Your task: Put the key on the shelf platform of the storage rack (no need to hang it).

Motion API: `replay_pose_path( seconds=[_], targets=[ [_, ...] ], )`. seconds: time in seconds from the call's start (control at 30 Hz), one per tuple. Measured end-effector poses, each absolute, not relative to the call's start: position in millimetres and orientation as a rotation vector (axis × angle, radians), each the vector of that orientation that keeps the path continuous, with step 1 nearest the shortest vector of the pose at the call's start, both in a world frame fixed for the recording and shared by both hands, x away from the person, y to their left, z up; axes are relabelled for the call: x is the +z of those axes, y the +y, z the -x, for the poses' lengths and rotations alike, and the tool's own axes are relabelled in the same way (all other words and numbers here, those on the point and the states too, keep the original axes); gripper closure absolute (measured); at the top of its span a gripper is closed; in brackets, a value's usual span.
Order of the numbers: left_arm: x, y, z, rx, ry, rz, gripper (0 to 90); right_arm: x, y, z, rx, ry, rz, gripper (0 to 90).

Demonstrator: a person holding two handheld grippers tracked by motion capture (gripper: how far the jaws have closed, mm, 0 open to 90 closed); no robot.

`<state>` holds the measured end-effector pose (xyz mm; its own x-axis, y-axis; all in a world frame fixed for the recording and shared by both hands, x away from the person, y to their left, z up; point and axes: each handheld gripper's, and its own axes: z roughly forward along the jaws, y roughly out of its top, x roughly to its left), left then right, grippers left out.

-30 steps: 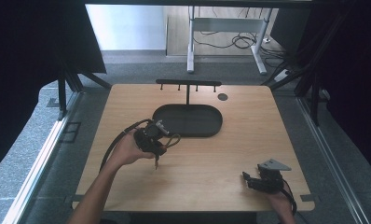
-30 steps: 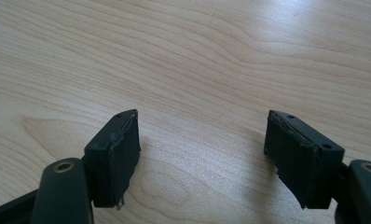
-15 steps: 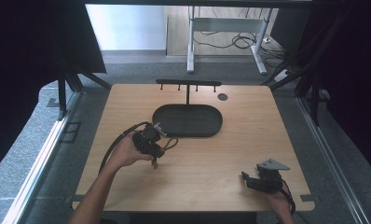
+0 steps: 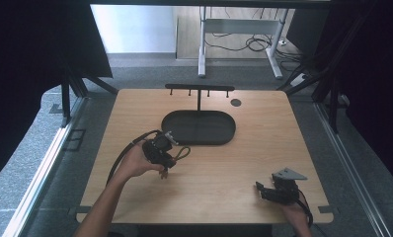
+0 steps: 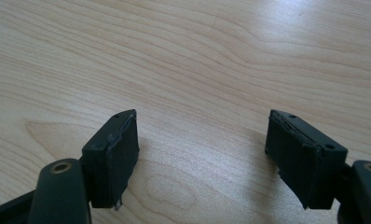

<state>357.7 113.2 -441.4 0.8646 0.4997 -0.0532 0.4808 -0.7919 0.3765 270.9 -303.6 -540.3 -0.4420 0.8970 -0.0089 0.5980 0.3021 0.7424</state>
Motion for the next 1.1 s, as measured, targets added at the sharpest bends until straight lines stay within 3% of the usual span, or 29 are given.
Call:
replay_pose_path(
  seconds=[1.1],
  targets=[
    [-465,113,-359,0.024,0.746,-2.66,66.5,-541,-300,-272,0.939,2.142,-1.352,22.7]
  ],
)
